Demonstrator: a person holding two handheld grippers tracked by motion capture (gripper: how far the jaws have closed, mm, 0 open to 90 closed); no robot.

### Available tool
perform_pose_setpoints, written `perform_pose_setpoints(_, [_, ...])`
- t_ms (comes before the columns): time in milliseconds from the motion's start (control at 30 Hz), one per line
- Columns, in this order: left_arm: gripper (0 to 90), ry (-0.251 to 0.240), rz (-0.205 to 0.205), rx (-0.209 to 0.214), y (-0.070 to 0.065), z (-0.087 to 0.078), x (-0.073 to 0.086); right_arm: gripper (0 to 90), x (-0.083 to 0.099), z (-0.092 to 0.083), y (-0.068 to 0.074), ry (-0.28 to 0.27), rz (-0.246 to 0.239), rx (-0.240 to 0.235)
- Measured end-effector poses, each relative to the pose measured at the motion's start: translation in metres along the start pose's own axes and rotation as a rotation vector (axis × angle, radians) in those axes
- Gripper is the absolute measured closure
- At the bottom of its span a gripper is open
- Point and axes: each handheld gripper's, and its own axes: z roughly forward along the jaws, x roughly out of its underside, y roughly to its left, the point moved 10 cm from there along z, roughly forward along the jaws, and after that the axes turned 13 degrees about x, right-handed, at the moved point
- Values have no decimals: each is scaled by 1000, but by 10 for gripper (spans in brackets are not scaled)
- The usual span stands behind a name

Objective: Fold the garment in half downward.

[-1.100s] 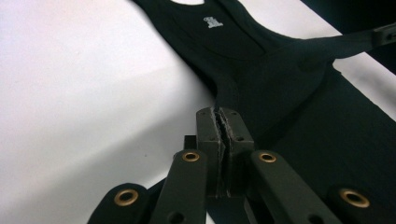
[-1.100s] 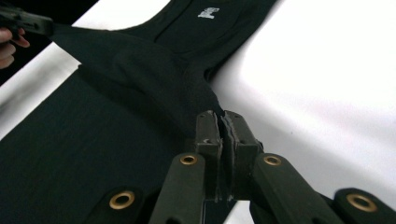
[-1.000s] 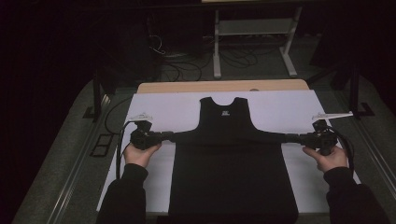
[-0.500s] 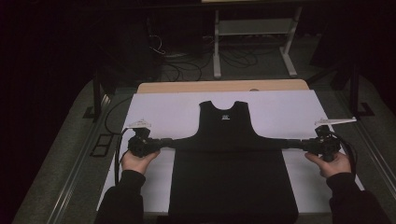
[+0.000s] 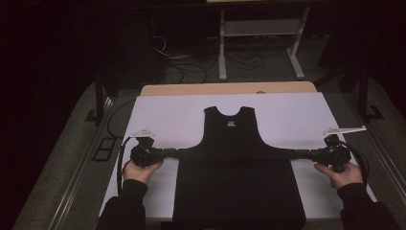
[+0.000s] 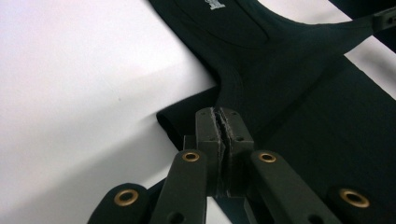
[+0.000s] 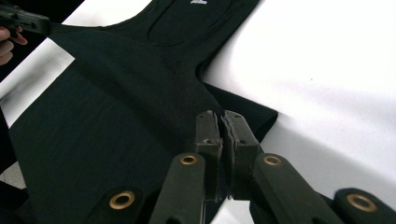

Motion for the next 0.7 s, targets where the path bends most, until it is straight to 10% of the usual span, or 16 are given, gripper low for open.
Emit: perform_pose_setpoints(700, [860, 95, -6, 1, -7, 6, 21, 841, 23, -1, 5, 59, 14, -17])
